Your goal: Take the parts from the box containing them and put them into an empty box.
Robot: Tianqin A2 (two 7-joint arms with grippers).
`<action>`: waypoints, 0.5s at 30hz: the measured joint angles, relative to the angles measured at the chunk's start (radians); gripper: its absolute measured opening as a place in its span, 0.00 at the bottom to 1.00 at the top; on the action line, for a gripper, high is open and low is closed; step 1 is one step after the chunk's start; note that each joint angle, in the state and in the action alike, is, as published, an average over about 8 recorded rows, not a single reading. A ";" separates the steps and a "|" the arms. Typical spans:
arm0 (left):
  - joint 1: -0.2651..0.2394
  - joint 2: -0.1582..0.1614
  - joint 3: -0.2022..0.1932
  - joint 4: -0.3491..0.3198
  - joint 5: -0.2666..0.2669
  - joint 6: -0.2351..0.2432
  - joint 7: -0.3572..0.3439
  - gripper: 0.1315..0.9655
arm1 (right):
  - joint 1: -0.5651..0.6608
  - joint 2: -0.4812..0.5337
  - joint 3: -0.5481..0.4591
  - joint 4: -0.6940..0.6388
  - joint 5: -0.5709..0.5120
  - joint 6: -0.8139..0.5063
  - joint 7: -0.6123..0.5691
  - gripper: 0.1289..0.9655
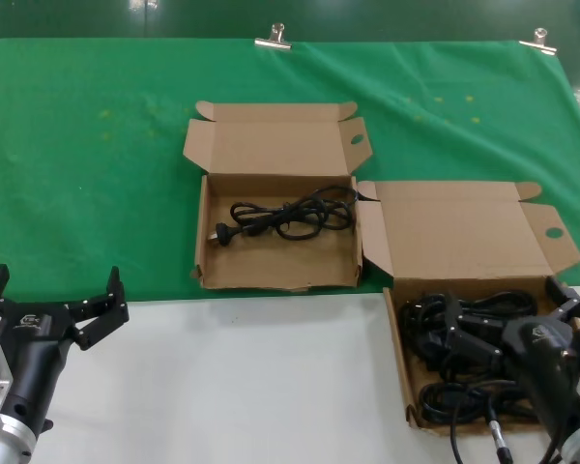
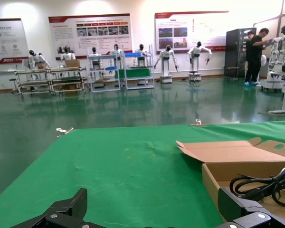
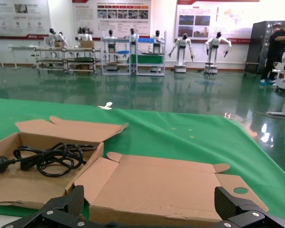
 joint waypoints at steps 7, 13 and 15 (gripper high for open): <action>0.000 0.000 0.000 0.000 0.000 0.000 0.000 1.00 | 0.000 0.000 0.000 0.000 0.000 0.000 0.000 1.00; 0.000 0.000 0.000 0.000 0.000 0.000 0.000 1.00 | 0.000 0.000 0.000 0.000 0.000 0.000 0.000 1.00; 0.000 0.000 0.000 0.000 0.000 0.000 0.000 1.00 | 0.000 0.000 0.000 0.000 0.000 0.000 0.000 1.00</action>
